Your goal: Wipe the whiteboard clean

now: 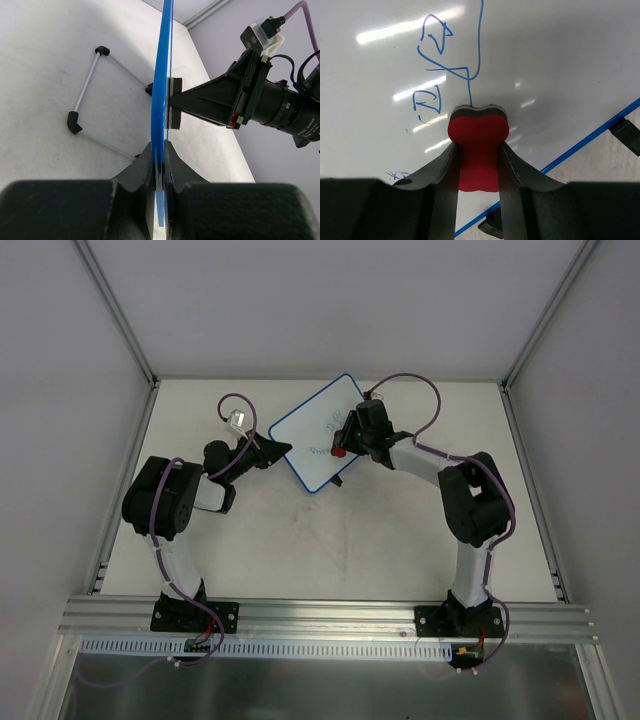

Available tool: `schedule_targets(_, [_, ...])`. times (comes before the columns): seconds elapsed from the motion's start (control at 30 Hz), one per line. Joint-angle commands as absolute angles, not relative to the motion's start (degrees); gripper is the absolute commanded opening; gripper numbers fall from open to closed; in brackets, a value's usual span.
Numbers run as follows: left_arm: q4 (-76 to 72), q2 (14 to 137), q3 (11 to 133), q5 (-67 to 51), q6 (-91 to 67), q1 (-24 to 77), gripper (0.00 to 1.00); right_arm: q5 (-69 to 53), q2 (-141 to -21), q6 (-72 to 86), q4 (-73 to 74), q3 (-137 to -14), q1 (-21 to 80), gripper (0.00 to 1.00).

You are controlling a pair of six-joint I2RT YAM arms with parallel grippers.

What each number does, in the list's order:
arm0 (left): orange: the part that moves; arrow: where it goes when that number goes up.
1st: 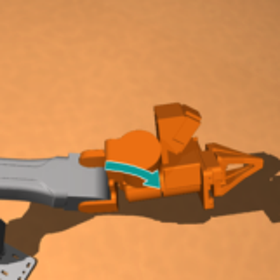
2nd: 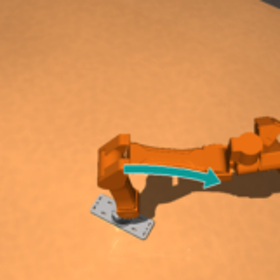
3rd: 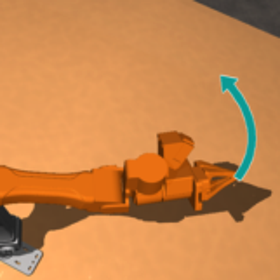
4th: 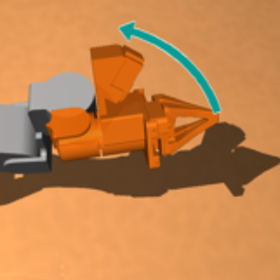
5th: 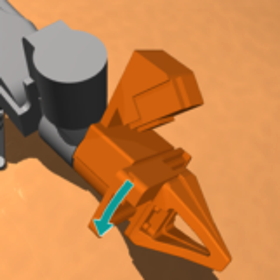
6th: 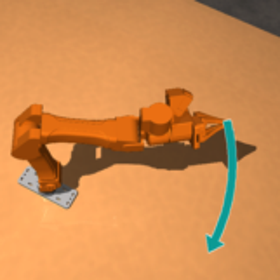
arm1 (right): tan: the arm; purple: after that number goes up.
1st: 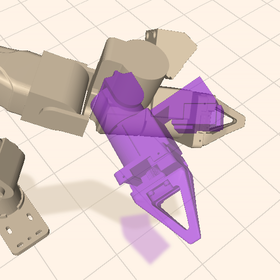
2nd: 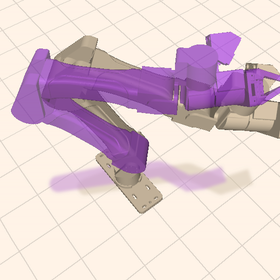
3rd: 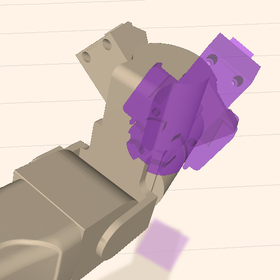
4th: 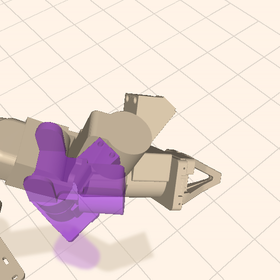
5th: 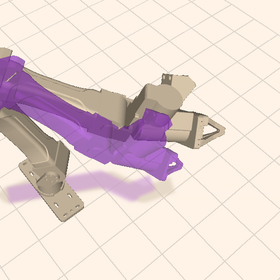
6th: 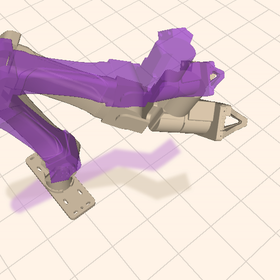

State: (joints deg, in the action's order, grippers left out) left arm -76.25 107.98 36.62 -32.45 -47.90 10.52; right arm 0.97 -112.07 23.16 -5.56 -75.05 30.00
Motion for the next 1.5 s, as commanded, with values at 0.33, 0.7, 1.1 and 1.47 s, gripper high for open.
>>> schedule_targets(0.33, [-96.33,106.88,35.77,-33.49,-45.35,10.28,0.0,9.84,-112.33,12.14,-2.11,-78.92,40.95,0.0])
schedule_targets(0.7, [-96.33,107.14,36.04,-34.01,-45.35,10.46,0.0,4.75,-112.94,6.94,-6.33,-80.6,43.95,0.0])
schedule_targets(1.1, [-96.33,106.79,35.77,-33.93,-45.26,10.46,0.0,6.15,-112.06,21.0,-4.04,-73.32,34.29,0.0])
schedule_targets(1.47, [-96.33,106.61,35.6,-34.01,-45.18,10.46,0.0,4.75,-111.53,25.4,-4.22,-70.49,30.67,0.0])
